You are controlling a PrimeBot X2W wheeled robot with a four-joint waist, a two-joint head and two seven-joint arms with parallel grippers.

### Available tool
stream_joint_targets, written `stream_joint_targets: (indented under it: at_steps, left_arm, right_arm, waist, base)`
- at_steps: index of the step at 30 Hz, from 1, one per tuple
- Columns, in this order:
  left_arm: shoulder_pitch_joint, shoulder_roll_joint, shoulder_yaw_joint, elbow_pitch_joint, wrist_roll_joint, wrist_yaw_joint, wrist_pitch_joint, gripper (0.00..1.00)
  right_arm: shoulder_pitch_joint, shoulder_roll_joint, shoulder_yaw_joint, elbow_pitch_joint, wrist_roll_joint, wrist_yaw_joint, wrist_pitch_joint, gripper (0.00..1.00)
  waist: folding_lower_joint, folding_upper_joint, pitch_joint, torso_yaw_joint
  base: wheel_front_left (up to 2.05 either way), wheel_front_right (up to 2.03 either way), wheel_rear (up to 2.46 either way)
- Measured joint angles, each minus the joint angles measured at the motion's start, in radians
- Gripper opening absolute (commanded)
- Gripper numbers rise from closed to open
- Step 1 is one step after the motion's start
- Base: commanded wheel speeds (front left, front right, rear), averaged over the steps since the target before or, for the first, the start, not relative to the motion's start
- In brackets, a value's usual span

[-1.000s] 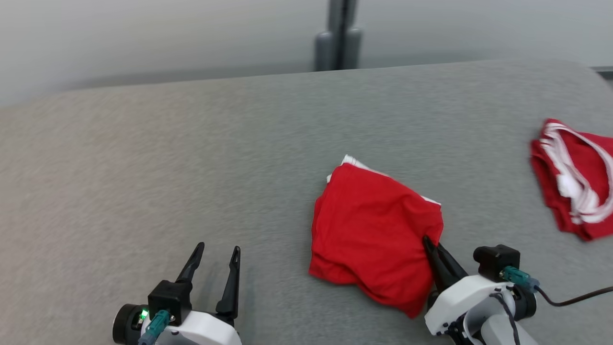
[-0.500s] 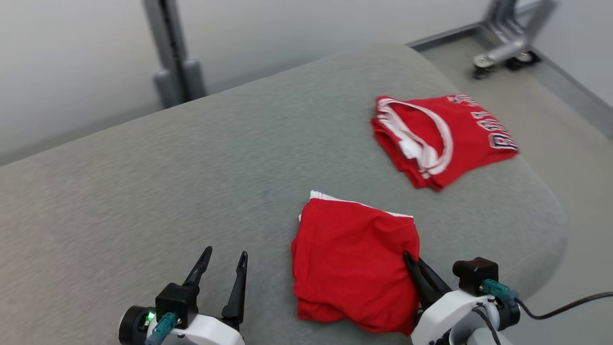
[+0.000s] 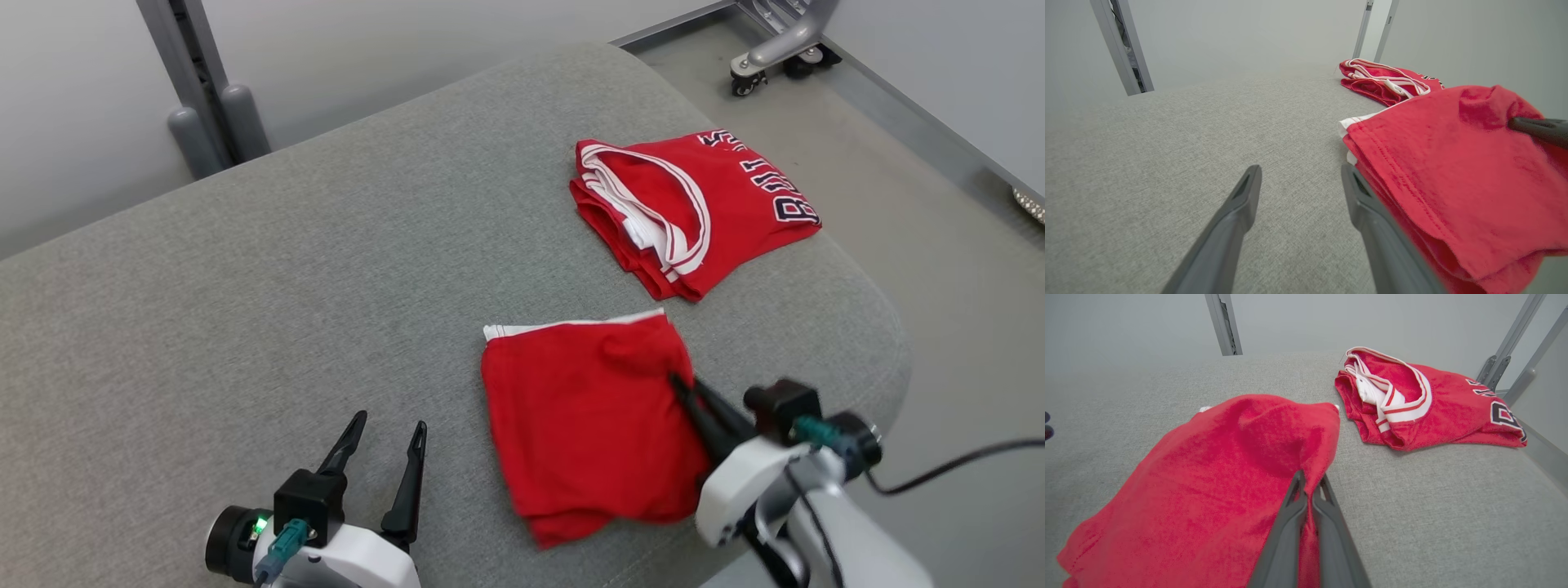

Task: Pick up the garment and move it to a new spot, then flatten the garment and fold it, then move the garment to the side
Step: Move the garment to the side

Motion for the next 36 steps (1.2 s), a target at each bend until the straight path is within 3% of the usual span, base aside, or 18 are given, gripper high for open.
stream_joint_targets:
  at_steps: [13,20,25,26,27,28,32,33,36]
  left_arm:
    - [-0.017,0.001,0.03,-0.01,0.066,-0.015,0.0,1.0]
    - [-0.052,0.002,0.039,-0.024,0.096,-0.031,0.0,1.0]
    - [-0.077,0.001,0.03,-0.04,0.108,-0.037,0.0,1.0]
    - [-0.079,0.001,0.031,-0.044,0.108,-0.037,0.0,1.0]
    - [-0.079,0.001,0.031,-0.044,0.108,-0.037,0.0,1.0]
    - [-0.079,0.001,0.032,-0.044,0.108,-0.037,0.0,1.0]
    - [-0.082,0.001,0.04,-0.049,0.113,-0.036,0.0,1.0]
    - [-0.085,0.0,0.045,-0.052,0.113,-0.032,0.0,1.0]
    - [-0.086,0.001,0.059,-0.058,0.111,-0.026,0.0,1.0]
  right_arm:
    - [-0.322,-0.179,-0.073,0.19,-0.087,0.0,0.0,0.0]
    - [-0.436,-0.298,-0.223,0.336,-0.17,0.0,0.0,0.0]
    - [-0.451,-0.381,-0.384,0.406,-0.26,0.0,0.0,0.0]
    - [-0.451,-0.387,-0.419,0.416,-0.281,0.0,0.0,0.17]
    - [-0.451,-0.392,-0.458,0.424,-0.309,0.0,0.0,0.89]
    - [-0.452,-0.398,-0.496,0.43,-0.332,0.0,0.0,1.0]
    - [-0.45,-0.412,-0.679,0.401,-0.436,0.0,0.0,1.0]
    - [-0.442,-0.398,-0.76,0.363,-0.487,0.0,0.0,1.0]
    - [-0.417,-0.332,-0.854,0.278,-0.552,0.0,0.0,1.0]
  waist:
    - [0.0,0.0,0.044,0.156]
    - [0.0,-0.0001,0.101,0.273]
    - [0.0,-0.0001,0.137,0.357]
    - [0.0,0.0,0.145,0.37]
    - [0.0,0.0,0.154,0.382]
    - [-0.0001,0.0,0.163,0.391]
    - [-0.0001,-0.0001,0.194,0.419]
    - [0.0,0.0,0.202,0.427]
    - [0.0,0.0,0.198,0.431]
  base:
    - [0.0,0.0,0.0]
    - [0.0,0.0,0.0]
    - [0.0,0.0,0.0]
    - [0.0,0.0,0.0]
    - [0.0,0.0,0.0]
    - [0.0,0.0,0.0]
    - [0.0,0.0,0.0]
    - [0.0,0.0,0.0]
    - [0.0,0.0,0.0]
